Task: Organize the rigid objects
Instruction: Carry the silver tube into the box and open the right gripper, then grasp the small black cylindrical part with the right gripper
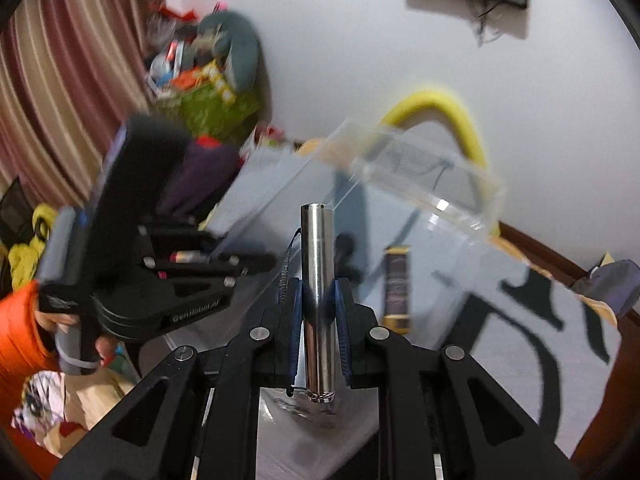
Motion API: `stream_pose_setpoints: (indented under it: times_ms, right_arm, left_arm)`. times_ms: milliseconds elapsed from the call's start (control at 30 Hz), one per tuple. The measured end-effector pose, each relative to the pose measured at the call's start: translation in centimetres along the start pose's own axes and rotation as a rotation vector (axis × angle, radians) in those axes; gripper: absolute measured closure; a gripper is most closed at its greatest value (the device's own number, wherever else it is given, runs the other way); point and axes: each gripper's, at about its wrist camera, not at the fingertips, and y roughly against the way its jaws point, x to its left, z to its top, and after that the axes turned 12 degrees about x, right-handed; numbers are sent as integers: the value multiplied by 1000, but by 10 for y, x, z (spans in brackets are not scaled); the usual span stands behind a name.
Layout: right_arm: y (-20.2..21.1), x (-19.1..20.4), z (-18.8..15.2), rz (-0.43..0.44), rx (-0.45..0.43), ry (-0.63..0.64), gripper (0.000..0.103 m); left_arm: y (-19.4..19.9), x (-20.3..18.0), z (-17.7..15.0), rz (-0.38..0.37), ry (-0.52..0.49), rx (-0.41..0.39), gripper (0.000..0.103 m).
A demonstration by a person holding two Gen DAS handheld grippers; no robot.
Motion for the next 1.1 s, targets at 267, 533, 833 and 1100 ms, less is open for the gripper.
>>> stream_pose_setpoints:
  times_ms: [267, 533, 833, 1100]
  right_arm:
    - [-44, 9, -3, 26, 121, 22, 89]
    - [-49, 16, -1, 20, 162, 38, 88]
    - [12, -10, -10, -47, 24, -6, 87]
    - [42, -65, -40, -143, 1, -123, 70]
  left_arm:
    - [0, 1, 0, 1, -1, 0, 94]
    - [0, 1, 0, 1, -2, 0, 94]
    - [-1, -2, 1, 7, -4, 0, 94]
    - [-1, -3, 1, 14, -6, 2, 94]
